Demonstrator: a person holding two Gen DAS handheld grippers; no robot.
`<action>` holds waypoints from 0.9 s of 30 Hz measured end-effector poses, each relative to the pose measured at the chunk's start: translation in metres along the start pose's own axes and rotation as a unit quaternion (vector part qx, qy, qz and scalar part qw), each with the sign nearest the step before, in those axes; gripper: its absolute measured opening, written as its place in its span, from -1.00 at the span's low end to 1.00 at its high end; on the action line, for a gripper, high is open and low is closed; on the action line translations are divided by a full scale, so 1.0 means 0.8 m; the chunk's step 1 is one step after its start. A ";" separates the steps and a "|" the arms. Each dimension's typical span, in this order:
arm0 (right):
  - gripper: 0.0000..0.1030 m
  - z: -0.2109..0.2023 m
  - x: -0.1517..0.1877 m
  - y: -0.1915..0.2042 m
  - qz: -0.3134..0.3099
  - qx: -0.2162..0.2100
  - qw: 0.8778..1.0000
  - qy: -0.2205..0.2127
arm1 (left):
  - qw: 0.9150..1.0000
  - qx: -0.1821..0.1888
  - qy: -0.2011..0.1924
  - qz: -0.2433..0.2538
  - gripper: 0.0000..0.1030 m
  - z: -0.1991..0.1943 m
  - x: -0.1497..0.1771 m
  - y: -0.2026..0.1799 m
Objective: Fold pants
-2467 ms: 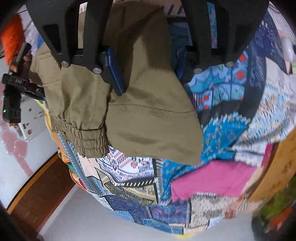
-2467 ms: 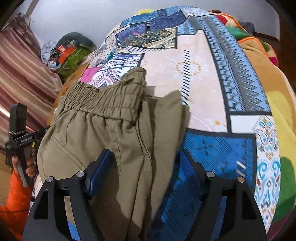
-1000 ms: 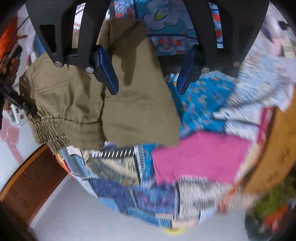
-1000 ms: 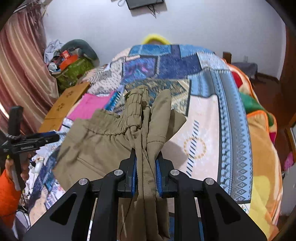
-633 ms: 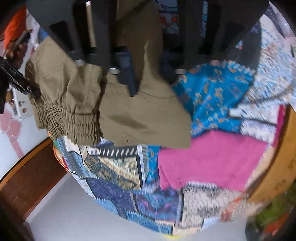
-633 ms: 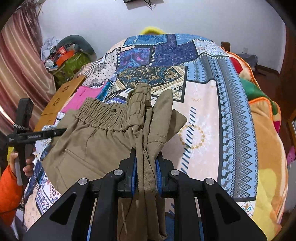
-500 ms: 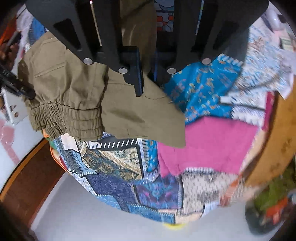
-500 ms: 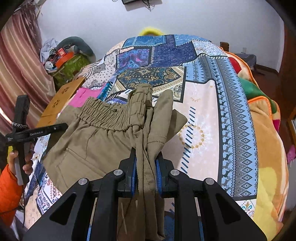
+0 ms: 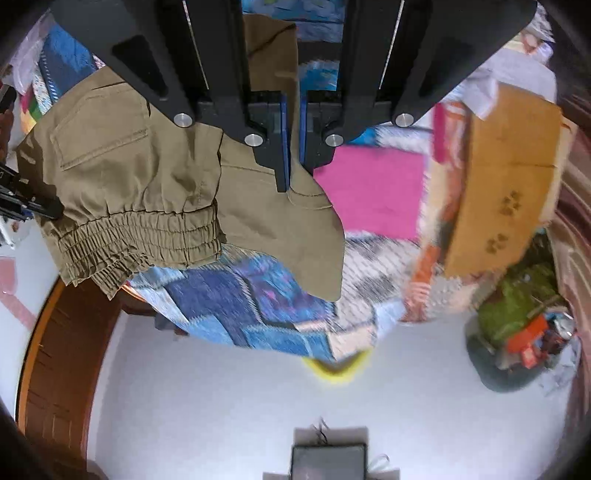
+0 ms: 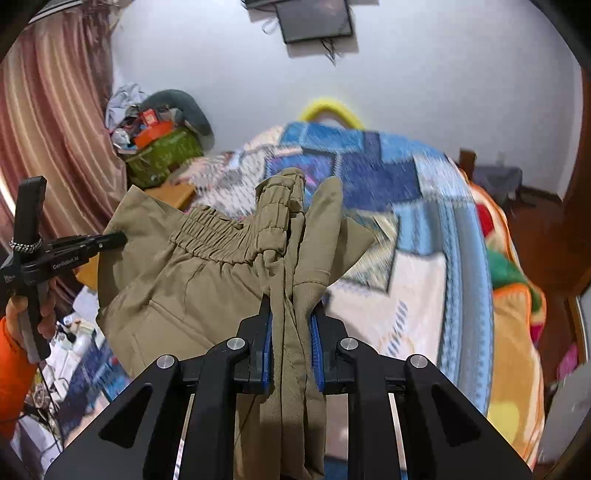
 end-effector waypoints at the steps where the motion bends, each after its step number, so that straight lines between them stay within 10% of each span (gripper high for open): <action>1: -0.71 0.004 -0.012 0.009 -0.007 -0.003 1.000 -0.006 | 1.000 -0.008 -0.004 0.002 -0.92 -0.003 -0.008 0.009; 16: -0.71 0.161 -0.102 0.096 -0.013 -0.039 0.999 -0.021 | 0.997 -0.074 0.012 -0.030 -0.92 0.116 -0.063 0.165; 27: -0.69 0.295 -0.038 0.095 -0.023 -0.016 0.997 0.073 | 0.981 -0.110 0.140 -0.070 -0.68 0.283 0.065 0.219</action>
Point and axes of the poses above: each gripper's, at about its wrist camera, not at the fingertips, and z roughly the way its jaws point, y to its left, x to its underside, the point moved 7 cm from there along z, roughly the way its jaws point, and after that the axes turned 1 degree about -x, right-handed, at the moved point
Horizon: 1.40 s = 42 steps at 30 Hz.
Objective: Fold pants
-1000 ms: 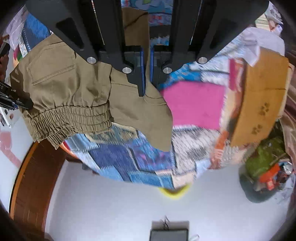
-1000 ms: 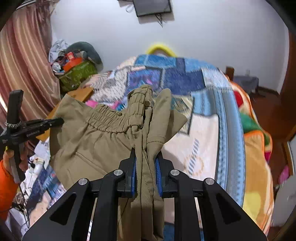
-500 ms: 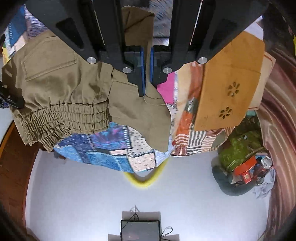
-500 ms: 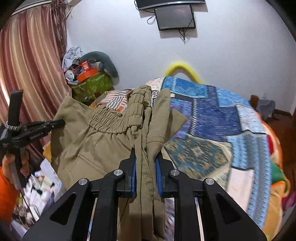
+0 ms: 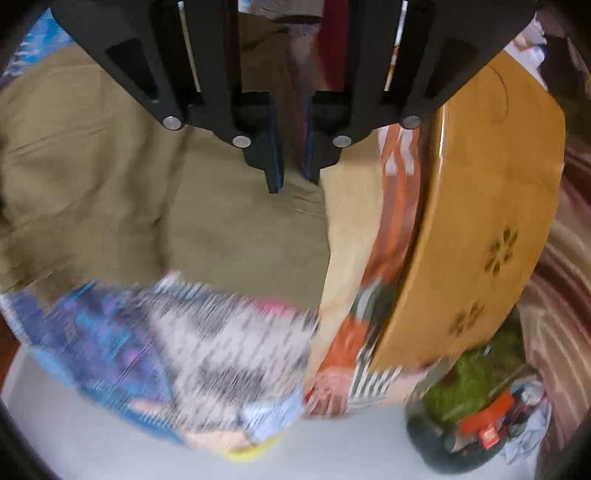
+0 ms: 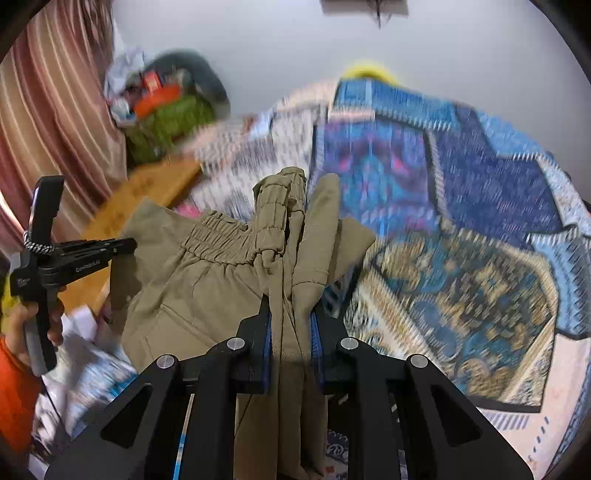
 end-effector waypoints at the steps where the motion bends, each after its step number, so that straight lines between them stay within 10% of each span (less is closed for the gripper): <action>1: -0.65 0.004 0.004 -0.002 -0.008 0.018 1.000 0.002 | 1.000 0.006 -0.002 -0.005 -0.65 0.005 0.008 0.001; 7: -0.19 -0.017 0.015 -0.012 -0.039 0.056 0.998 0.007 | 1.000 0.012 -0.014 -0.018 -0.42 -0.032 0.015 0.009; 19: -0.17 -0.187 -0.015 0.033 -0.072 0.066 0.990 -0.104 | 0.991 0.007 -0.130 0.008 -0.33 -0.267 0.012 -0.026; 32: -0.16 -0.427 0.015 0.127 -0.094 0.012 0.958 -0.269 | 0.939 0.076 -0.334 0.018 -0.10 -0.591 0.111 -0.082; 42: -0.16 -0.511 0.078 0.167 -0.103 -0.021 0.936 -0.337 | 0.903 0.064 -0.424 0.029 0.47 -0.698 0.211 -0.100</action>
Point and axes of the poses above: each gripper's, at about its wrist camera, not at the fingertips, and z roughly the way its jaws point, y to its left, x to its underside, the point moved 7 cm from there along z, roughly the way its jaws point, and after that the axes turned 1 degree about -x, right-handed, at the moved point
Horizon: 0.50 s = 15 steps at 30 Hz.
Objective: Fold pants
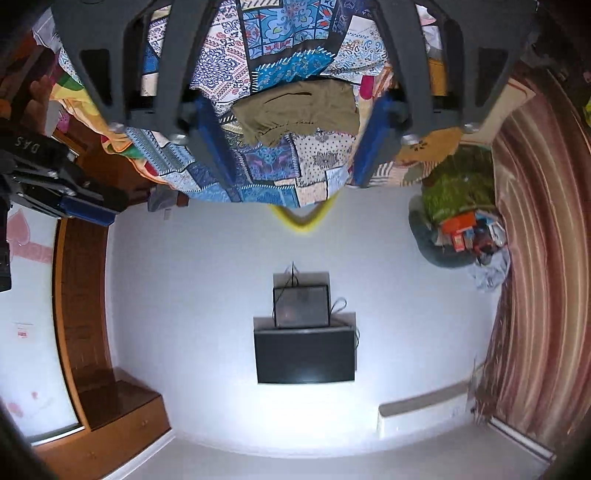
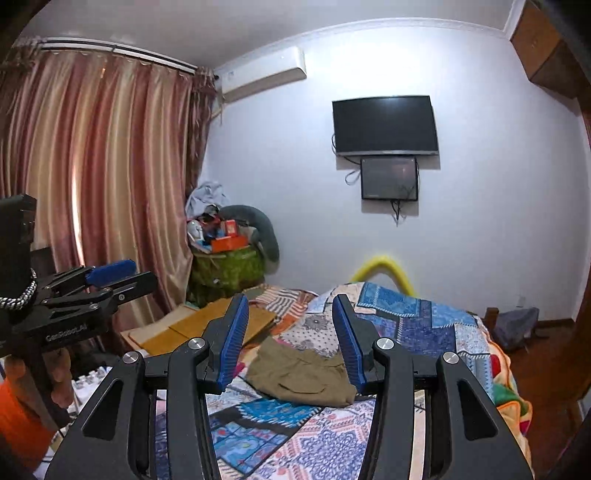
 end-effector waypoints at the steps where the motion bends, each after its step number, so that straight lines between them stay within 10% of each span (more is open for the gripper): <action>1: -0.16 -0.003 0.002 0.002 0.000 0.001 1.000 -0.002 | 1.000 -0.002 -0.007 0.000 0.57 -0.008 0.001 -0.002; 5: -0.15 -0.018 0.015 0.010 0.008 0.008 1.000 -0.008 | 1.000 -0.005 -0.020 0.005 0.82 -0.028 0.009 -0.013; 15: 0.92 -0.038 0.023 0.010 0.007 0.058 0.998 -0.022 | 1.000 -0.006 -0.015 0.003 0.99 -0.039 0.036 -0.027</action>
Point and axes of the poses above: each gripper's, at about its wrist camera, not at the fingertips, and z roughly the way its jaws point, y to its left, x to its underside, the point moved 7 cm from there along z, roughly the way its jaws point, and after that the axes turned 1 degree about -x, right-handed, at the moved point
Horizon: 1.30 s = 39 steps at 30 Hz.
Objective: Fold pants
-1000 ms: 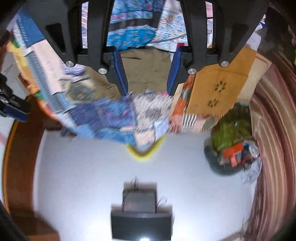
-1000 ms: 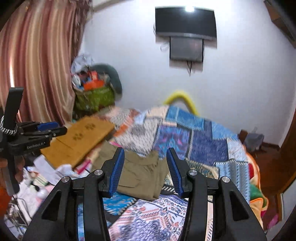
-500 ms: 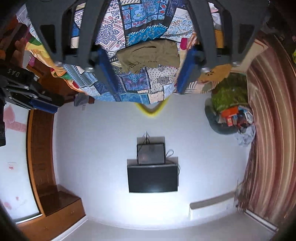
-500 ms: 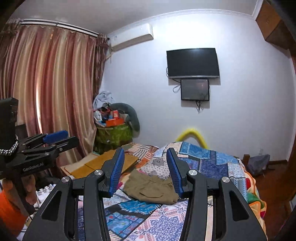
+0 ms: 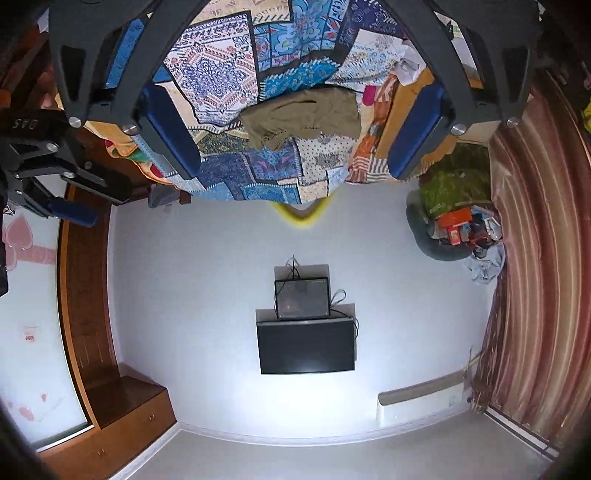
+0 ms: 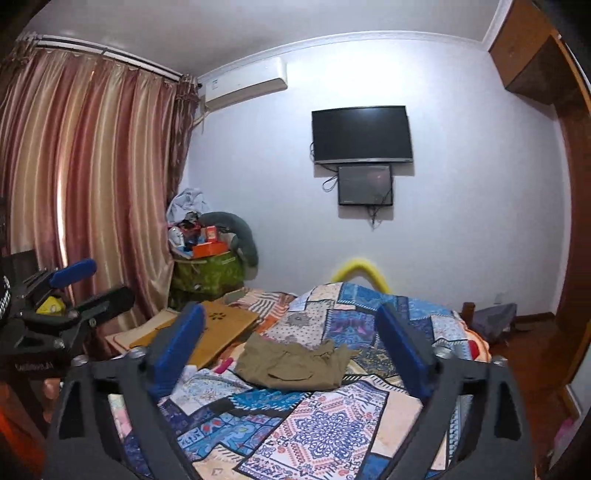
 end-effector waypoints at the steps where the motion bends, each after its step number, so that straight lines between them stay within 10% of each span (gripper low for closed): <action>1: 0.99 -0.001 0.000 0.000 0.000 0.003 1.000 -0.002 | 1.000 0.000 0.001 0.000 0.99 0.000 0.002 0.001; 39: 0.99 -0.011 0.023 -0.008 0.013 0.016 0.999 0.032 | 0.999 0.004 0.010 -0.034 0.99 0.011 0.014 0.007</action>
Point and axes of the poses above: each gripper's, at about its wrist camera, not at the fingertips, and z roughly the way its jaws point, y to its left, x to its underside, the point moved 7 cm from there along z, roughly the way its jaws point, and after that the axes turned 1 degree about -x, right-handed, at the moved point
